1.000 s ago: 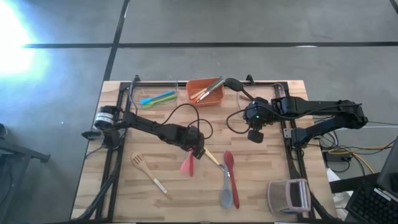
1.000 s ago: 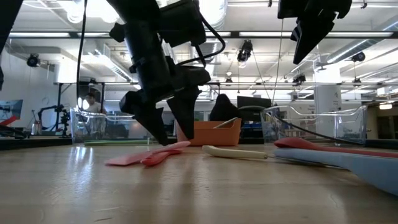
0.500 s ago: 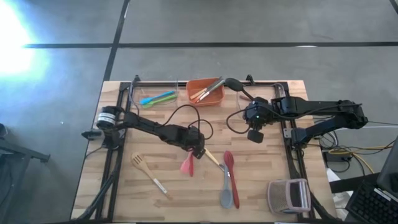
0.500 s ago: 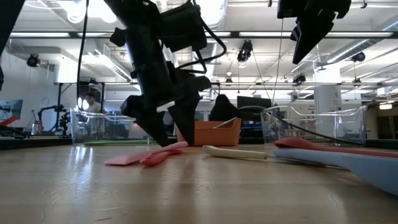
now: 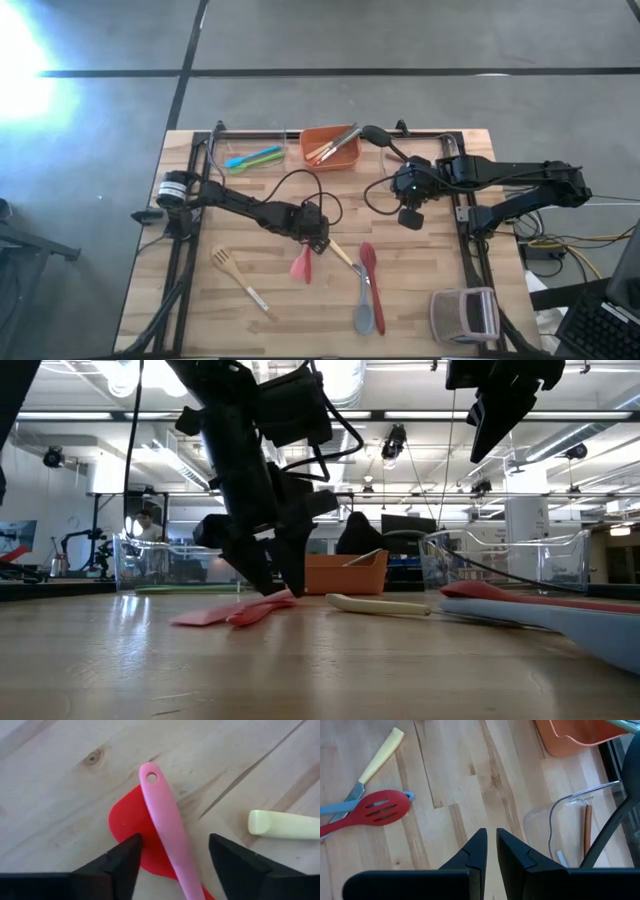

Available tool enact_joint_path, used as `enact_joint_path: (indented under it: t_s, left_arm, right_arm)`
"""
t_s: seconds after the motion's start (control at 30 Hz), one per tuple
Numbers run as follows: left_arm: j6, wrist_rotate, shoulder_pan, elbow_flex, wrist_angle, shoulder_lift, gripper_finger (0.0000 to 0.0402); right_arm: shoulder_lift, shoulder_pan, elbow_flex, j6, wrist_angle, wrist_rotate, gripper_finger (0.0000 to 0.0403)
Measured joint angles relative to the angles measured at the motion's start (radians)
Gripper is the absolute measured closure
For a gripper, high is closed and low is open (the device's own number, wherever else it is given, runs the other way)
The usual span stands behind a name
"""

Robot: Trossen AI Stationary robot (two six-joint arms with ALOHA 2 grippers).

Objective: Pick & Place Kitchen Items
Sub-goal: Put the pink spatula into the left transparent bin

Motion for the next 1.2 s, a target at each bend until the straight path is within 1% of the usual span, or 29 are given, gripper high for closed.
enact_joint_path:
  t_s: [0.07,0.3,0.43,0.53,0.63,0.8,1.03,1.2]
  left_arm:
    - [0.002,-0.016,0.001,0.0,-0.003,0.001,0.0202]
    - [0.079,-0.088,0.003,-0.003,0.005,0.004,0.0313]
    - [0.109,-0.092,0.003,-0.004,0.004,0.004,0.0359]
    - [0.124,-0.091,0.003,-0.004,0.005,0.002,0.036]
    - [0.136,-0.09,0.002,0.002,0.012,-0.001,0.0384]
    - [0.166,-0.082,0.003,0.017,-0.001,0.0,0.0401]
    - [0.192,-0.048,0.003,0.03,0.001,0.003,0.0396]
    - [0.225,-0.002,0.003,0.031,0.003,0.001,0.0368]
  right_arm:
    - [0.0,0.0,0.0,-0.004,0.0,0.0,0.0369]
    - [0.0,0.0,0.0,-0.017,0.0,0.0,0.0369]
    - [0.0,0.0,0.0,-0.018,0.0,0.0,0.0369]
    - [0.0,0.0,0.0,-0.022,0.0,0.0,0.0369]
    - [0.0,0.0,0.0,-0.022,0.0,0.0,0.0369]
    - [0.0,0.0,0.0,-0.022,-0.001,0.0,0.0369]
    - [0.0,0.0,0.0,-0.022,-0.001,0.0,0.0369]
    - [0.0,0.0,0.0,-0.022,-0.001,0.0,0.0369]
